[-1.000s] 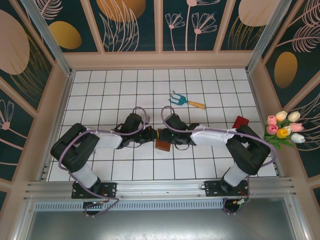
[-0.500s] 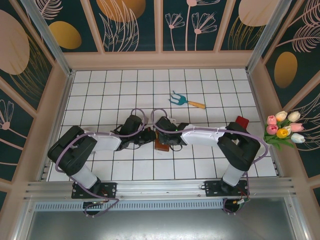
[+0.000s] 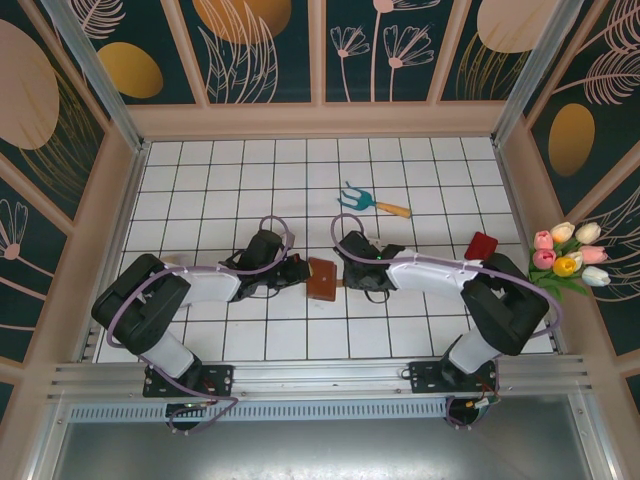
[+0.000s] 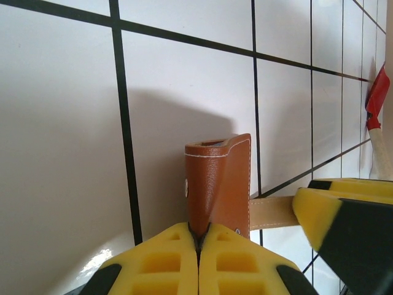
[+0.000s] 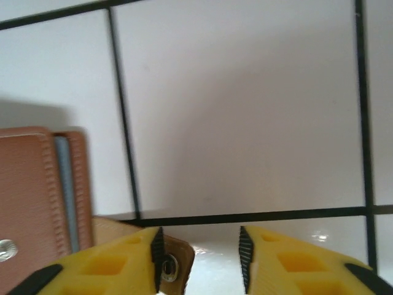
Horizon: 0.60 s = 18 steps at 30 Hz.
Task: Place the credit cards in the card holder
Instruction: Open the button on the card holder, then open the card holder at the center of the table.
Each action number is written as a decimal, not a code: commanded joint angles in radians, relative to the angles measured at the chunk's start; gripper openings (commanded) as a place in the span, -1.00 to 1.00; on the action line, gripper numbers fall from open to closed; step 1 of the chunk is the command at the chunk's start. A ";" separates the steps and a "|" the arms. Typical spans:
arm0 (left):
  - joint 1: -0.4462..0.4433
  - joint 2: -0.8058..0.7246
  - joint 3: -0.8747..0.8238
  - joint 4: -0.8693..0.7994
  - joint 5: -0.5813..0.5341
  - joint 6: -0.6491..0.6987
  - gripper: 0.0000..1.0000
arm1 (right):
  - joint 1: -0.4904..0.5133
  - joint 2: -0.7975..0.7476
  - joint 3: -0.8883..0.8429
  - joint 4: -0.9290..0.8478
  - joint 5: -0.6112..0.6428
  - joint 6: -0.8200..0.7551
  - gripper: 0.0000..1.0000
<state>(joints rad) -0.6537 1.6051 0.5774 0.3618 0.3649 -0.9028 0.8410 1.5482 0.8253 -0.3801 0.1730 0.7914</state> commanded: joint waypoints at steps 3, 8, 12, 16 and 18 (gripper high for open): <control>0.006 0.010 0.011 -0.032 -0.011 0.031 -1.00 | -0.014 -0.026 0.011 0.090 -0.109 -0.023 0.08; 0.006 0.015 0.015 -0.034 -0.007 0.033 -1.00 | -0.016 0.038 0.022 0.105 -0.142 -0.033 0.01; 0.006 0.009 0.015 -0.056 -0.029 0.036 -1.00 | -0.023 0.047 0.012 0.089 -0.139 -0.025 -0.44; 0.006 -0.003 0.022 -0.093 -0.065 0.048 -0.72 | -0.029 -0.009 0.012 0.113 -0.154 -0.028 -0.77; 0.005 -0.018 0.027 -0.122 -0.087 0.054 -0.30 | -0.029 -0.056 0.014 0.146 -0.195 -0.043 -0.78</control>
<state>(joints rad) -0.6537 1.6051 0.5854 0.3176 0.3340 -0.8761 0.8204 1.5700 0.8299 -0.2749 0.0238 0.7639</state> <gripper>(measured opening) 0.294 0.114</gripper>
